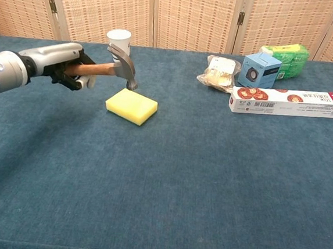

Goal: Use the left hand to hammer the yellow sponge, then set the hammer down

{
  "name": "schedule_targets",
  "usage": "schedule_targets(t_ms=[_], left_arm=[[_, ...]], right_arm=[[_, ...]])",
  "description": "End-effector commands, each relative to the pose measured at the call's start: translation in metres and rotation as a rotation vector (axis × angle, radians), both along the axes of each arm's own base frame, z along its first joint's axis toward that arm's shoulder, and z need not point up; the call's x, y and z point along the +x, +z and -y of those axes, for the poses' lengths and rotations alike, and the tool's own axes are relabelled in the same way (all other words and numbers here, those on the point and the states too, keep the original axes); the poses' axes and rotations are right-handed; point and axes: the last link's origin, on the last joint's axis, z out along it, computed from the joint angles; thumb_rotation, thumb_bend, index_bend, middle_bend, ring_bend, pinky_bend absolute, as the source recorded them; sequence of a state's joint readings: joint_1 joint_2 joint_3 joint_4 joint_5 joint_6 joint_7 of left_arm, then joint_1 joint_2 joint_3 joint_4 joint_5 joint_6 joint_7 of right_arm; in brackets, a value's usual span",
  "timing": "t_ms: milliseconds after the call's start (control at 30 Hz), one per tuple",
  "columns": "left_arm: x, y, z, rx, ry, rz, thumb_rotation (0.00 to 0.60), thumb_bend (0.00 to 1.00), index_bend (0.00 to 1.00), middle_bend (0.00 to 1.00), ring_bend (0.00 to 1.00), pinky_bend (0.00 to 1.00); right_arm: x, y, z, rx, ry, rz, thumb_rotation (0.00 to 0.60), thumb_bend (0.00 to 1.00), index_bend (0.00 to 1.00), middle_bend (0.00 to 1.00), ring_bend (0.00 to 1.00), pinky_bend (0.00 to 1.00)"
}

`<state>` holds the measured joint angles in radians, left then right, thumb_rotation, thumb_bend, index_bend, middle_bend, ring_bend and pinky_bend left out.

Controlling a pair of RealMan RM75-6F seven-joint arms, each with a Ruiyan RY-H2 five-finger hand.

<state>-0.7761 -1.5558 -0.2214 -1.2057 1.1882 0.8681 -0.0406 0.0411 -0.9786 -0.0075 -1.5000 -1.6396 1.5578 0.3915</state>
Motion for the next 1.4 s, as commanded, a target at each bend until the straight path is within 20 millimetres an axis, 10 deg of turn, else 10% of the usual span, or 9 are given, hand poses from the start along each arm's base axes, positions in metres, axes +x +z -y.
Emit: schedule_targets(t_ms=[33, 333, 433, 600, 700, 867, 1033, 1400], left_arm=[[-0.010, 0.010, 0.013, -0.019, 0.010, 0.020, 0.600, 0.74, 0.77, 0.86, 0.85, 0.90], [-0.037, 0.010, 0.048, -0.089, 0.015, -0.048, 0.600, 0.73, 0.72, 0.83, 0.81, 0.90], [-0.040, 0.012, 0.053, -0.106, 0.019, -0.060, 0.600, 0.56, 0.54, 0.66, 0.62, 0.80], [-0.042, 0.022, 0.057, -0.160, 0.044, -0.125, 0.484, 0.32, 0.10, 0.11, 0.08, 0.30], [-0.038, 0.032, 0.062, -0.148, 0.052, -0.128, 0.387, 0.27, 0.00, 0.00, 0.00, 0.22], [-0.039, 0.051, 0.071, -0.075, 0.083, -0.067, 0.400, 0.26, 0.00, 0.00, 0.00, 0.21], [-0.045, 0.077, 0.086, 0.028, 0.113, -0.017, 0.594, 0.26, 0.03, 0.00, 0.00, 0.21], [-0.084, 0.126, 0.150, 0.288, 0.246, -0.013, 0.600, 0.26, 0.13, 0.01, 0.00, 0.21]], right_arm=[[0.000, 0.000, 0.000, 0.001, 0.001, 0.001, 0.600, 0.19, 0.21, 0.26, 0.12, 0.12], [0.000, -0.002, 0.001, 0.007, 0.008, 0.004, 0.600, 0.19, 0.21, 0.26, 0.12, 0.12], [0.001, -0.003, 0.001, 0.010, 0.014, 0.004, 0.600, 0.19, 0.21, 0.26, 0.12, 0.12], [0.004, -0.002, 0.001, 0.008, 0.023, 0.004, 0.600, 0.19, 0.21, 0.26, 0.12, 0.12], [0.004, -0.002, 0.000, 0.006, 0.023, 0.005, 0.600, 0.19, 0.21, 0.26, 0.12, 0.12], [0.003, -0.001, -0.001, 0.002, 0.021, 0.006, 0.600, 0.19, 0.21, 0.26, 0.12, 0.12], [0.003, 0.000, -0.002, -0.001, 0.021, 0.006, 0.600, 0.19, 0.21, 0.26, 0.12, 0.12], [0.004, -0.003, 0.002, 0.013, 0.025, 0.008, 0.600, 0.19, 0.21, 0.26, 0.12, 0.12]])
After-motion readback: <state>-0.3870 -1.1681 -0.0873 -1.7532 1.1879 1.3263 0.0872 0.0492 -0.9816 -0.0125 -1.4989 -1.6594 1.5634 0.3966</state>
